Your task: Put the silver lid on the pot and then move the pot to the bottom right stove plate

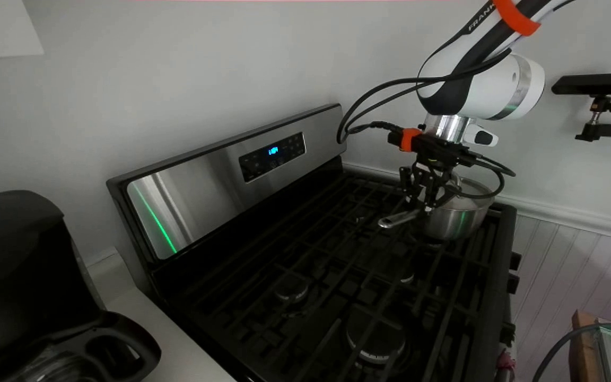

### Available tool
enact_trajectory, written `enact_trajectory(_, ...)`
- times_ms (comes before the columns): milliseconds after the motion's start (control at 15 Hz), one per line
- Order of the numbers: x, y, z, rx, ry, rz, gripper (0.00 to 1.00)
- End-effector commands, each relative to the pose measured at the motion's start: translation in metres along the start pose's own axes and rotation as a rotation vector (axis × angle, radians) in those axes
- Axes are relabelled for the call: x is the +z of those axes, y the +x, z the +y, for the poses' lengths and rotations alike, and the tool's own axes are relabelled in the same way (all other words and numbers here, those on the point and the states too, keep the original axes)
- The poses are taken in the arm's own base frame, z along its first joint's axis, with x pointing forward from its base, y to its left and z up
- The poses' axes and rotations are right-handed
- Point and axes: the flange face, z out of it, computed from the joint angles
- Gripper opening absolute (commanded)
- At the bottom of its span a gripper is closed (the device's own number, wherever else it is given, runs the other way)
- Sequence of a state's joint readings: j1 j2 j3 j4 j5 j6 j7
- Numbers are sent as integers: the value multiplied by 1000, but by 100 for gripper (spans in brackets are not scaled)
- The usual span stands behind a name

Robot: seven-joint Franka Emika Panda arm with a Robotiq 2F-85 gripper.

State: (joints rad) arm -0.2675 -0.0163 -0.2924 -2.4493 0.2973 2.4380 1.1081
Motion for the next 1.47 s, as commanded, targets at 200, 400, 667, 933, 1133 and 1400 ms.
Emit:
enact_trajectory(200, -12, 4, 11, 1, 15, -33, 61)
enact_trajectory(400, -19, 5, 10, -20, 35, -31, 81)
enact_trajectory(667, -38, 2, 7, -25, 38, -22, 100)
enact_trajectory(933, -74, -2, 0, -94, 42, 58, 100)
enact_trajectory(1133, -105, -8, -8, -141, 62, 158, 100)
enact_trajectory(1400, -138, -19, -15, -224, 29, 254, 100)
